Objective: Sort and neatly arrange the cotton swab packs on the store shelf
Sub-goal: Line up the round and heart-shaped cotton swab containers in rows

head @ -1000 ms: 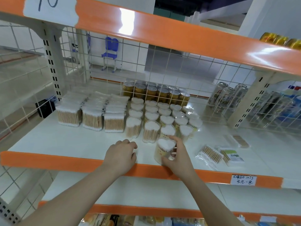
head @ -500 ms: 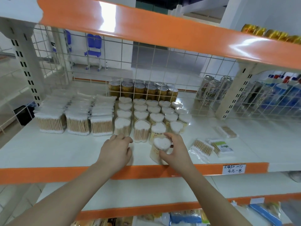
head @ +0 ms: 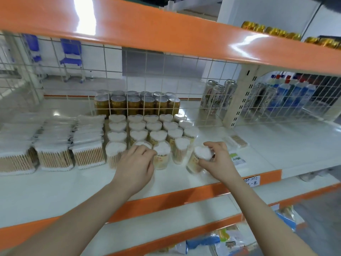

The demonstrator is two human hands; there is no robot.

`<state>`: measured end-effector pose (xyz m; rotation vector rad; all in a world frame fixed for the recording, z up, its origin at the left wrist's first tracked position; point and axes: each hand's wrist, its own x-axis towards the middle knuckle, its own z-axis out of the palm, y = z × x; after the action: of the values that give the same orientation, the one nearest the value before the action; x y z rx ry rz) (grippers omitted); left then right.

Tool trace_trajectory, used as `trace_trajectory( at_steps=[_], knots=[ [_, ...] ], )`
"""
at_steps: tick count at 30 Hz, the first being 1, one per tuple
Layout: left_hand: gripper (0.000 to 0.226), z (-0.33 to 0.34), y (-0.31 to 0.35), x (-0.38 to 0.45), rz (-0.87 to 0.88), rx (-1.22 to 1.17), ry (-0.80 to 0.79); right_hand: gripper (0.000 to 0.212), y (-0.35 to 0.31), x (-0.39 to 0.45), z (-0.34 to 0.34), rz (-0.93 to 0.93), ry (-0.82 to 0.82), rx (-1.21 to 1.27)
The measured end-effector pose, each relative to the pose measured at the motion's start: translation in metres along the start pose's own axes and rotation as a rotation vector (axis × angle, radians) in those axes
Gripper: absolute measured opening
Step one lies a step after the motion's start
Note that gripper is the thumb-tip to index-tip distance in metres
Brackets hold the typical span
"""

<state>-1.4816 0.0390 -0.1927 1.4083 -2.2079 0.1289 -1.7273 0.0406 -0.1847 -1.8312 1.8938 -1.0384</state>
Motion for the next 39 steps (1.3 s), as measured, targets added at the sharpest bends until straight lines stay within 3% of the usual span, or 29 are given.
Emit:
trace_trajectory(
  at_steps=[14, 22, 27, 39],
  knots=[
    [0.040, 0.041, 0.037, 0.049, 0.103, 0.009, 0.006, 0.049, 0.035, 0.065, -0.016, -0.031, 0.054, -0.064],
    [0.047, 0.056, 0.050, 0.060, 0.138, 0.086, -0.081, 0.045, 0.037, 0.080, -0.008, -0.082, -0.023, -0.086],
    [0.047, 0.058, 0.055, 0.065, 0.140, 0.106, -0.059, 0.043, 0.041, 0.079, -0.003, -0.107, -0.026, -0.028],
    [0.047, 0.060, 0.058, 0.068, 0.123, 0.089, -0.022, 0.050, 0.059, 0.072, -0.008, -0.153, -0.127, -0.163]
  ],
)
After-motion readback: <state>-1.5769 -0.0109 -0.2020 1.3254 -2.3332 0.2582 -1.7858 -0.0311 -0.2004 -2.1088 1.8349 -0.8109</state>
